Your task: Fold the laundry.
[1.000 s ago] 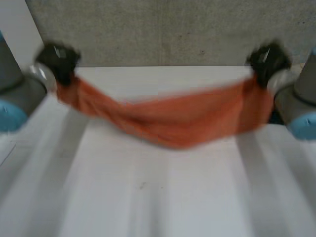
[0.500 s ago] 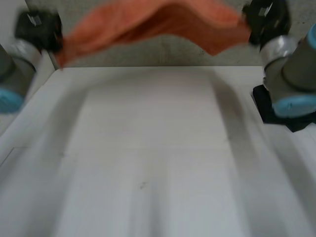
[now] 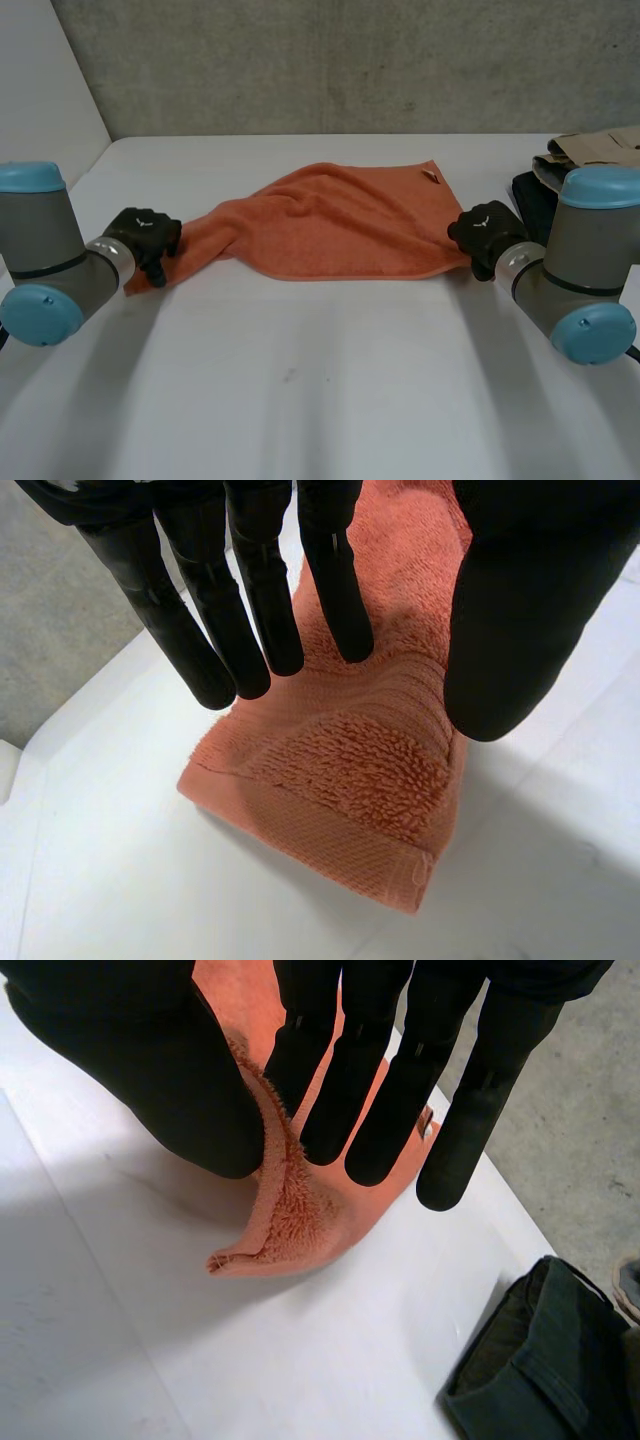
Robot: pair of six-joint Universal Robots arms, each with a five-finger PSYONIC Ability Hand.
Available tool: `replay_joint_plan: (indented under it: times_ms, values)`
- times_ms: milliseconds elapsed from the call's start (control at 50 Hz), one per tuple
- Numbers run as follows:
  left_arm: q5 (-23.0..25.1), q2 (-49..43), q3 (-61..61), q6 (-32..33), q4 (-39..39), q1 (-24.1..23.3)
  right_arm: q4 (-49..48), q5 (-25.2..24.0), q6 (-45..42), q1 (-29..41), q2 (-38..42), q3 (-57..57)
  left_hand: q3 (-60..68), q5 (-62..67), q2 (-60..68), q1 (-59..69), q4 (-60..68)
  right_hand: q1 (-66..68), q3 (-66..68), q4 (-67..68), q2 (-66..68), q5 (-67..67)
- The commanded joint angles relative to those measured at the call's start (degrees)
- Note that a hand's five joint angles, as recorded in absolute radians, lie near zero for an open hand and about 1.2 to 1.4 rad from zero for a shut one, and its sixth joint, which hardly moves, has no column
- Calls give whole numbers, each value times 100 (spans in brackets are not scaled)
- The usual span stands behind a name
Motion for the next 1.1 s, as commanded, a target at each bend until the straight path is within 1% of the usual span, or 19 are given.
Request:
replay_joint_plan:
  times_ms: [20,100,180,200,280,360,440,460,500,520,580,660,700,720,800,940,960,1020,1100]
  values:
    - [-73,-193,84,5,292,-33,-48,-54,51,86,-126,223,404,462,415,437,445,1449,1158,1120,1220,1242]
    - [-91,-324,190,31,301,-42,-65,-54,16,60,-100,276,924,982,935,956,964,1449,1158,1120,1220,1242]
    - [-65,-316,243,66,266,-33,-74,-54,-1,51,-64,276,3559,3618,3571,3592,3600,1449,1158,1120,1220,1242]
    - [-47,-281,277,66,257,-33,-74,-54,-28,33,-56,276,3847,3906,3859,3880,3888,1449,1158,1120,1220,1242]
    - [-65,-193,357,40,73,-50,-48,-63,-98,-28,-99,223,3850,3909,3862,3883,3891,1449,1158,1120,1220,1242]
    - [-126,140,383,-4,-471,-6,145,-28,-273,-46,-397,153,3850,3909,3862,3883,3891,1449,1158,1120,1220,1242]
    - [-47,1000,304,-92,-1157,46,628,-54,-546,-204,-1056,21,3850,3909,3862,3883,3891,1449,1158,1120,1220,1242]
    - [14,1498,322,-135,-1445,55,890,-45,-633,-300,-1371,-101,3850,3909,3862,3883,3891,1449,1158,1120,1220,1242]
    - [67,2019,366,-188,-1737,81,1146,-45,-687,-380,-1662,-277,3850,3909,3862,3883,3891,1449,1158,1120,1220,1242]
    - [111,2544,479,-258,-2026,125,1304,-28,-705,-406,-1803,-400,3850,3909,3862,3883,3891,1449,1158,1120,1220,1242]
    - [233,3337,838,-469,-2562,195,2207,-19,-679,-581,-2304,-1154,3850,3909,3862,3883,3891,1449,1158,1120,1220,1242]
    - [383,3490,1357,-680,-3195,239,2947,-45,-529,-679,-2437,-1901,3850,3909,3862,3883,3891,1449,1158,1120,1220,1242]
    - [401,3420,1499,-707,-3469,240,3159,-54,-503,-679,-2411,-2114,3850,3909,3862,3883,3891,1449,1158,1120,1220,1242]
    - [410,3245,1587,-707,-3713,257,3265,-63,-511,-688,-2368,-2202,3850,3909,3862,3883,3891,1449,1158,1120,1220,1242]
    - [401,2614,1631,-646,-4084,310,3757,-115,-642,-688,-1973,-2431,3850,3909,3862,3883,3891,1449,1158,1120,1220,1242]
    - [305,1259,1754,-479,-4120,284,3828,-54,-986,-530,-1173,-2256,3850,3909,3862,3883,3891,1449,1158,1120,1220,1242]
    - [243,901,1920,-461,-4094,275,3759,-10,-1038,-425,-946,-2255,3850,3909,3862,3883,3891,1449,1158,1120,1220,1242]
    - [138,380,2359,-461,-4033,249,3513,95,-1056,-301,-602,-2325,3850,3909,3862,3883,3891,1449,1158,1120,1220,1242]
    - [102,-192,3736,-531,-3840,30,2391,472,-943,-47,-48,-3026,3850,3909,3862,3883,3891,1449,1158,1120,1220,1242]
